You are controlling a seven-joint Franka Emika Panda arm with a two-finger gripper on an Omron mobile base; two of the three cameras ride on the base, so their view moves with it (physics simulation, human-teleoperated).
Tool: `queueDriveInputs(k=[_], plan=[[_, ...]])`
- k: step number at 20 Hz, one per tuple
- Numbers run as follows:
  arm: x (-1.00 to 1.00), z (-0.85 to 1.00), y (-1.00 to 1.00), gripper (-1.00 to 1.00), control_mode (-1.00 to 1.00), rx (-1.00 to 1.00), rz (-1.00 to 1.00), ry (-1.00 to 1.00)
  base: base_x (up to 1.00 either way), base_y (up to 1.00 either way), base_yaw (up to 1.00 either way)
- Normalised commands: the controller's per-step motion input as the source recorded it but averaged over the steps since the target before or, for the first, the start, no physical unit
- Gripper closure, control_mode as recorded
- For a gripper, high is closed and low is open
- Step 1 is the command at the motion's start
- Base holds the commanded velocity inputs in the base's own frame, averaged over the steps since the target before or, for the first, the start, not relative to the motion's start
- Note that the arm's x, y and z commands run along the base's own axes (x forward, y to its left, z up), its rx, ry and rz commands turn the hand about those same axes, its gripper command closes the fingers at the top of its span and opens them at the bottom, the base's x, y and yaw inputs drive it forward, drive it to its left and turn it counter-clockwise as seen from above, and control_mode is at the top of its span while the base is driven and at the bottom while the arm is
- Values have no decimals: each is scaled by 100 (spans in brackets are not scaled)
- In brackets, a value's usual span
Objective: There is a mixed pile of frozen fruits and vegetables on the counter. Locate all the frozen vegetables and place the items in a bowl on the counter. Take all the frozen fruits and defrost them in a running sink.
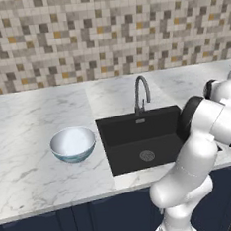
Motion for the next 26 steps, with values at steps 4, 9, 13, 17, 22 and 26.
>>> queueDriveInputs(k=[4, 9, 13, 17, 22, 26], plan=[[35, -42, -45, -100, -100, 3, 2, 3, 0, 0, 0], [29, -41, -44, -100, -100, 7, 4, 3, 0, 0, 0], [28, -42, -37, -100, -100, 5, 4, 2, 0, 0, 0], [22, -51, -15, -100, -100, 0, 9, 13, 0, 0, 0], [1, -56, 15, -100, -100, 0, 1, 16, 0, 0, 0], [0, -15, 6, 100, -100, 1, -1, 4, 0, 0, 0]])
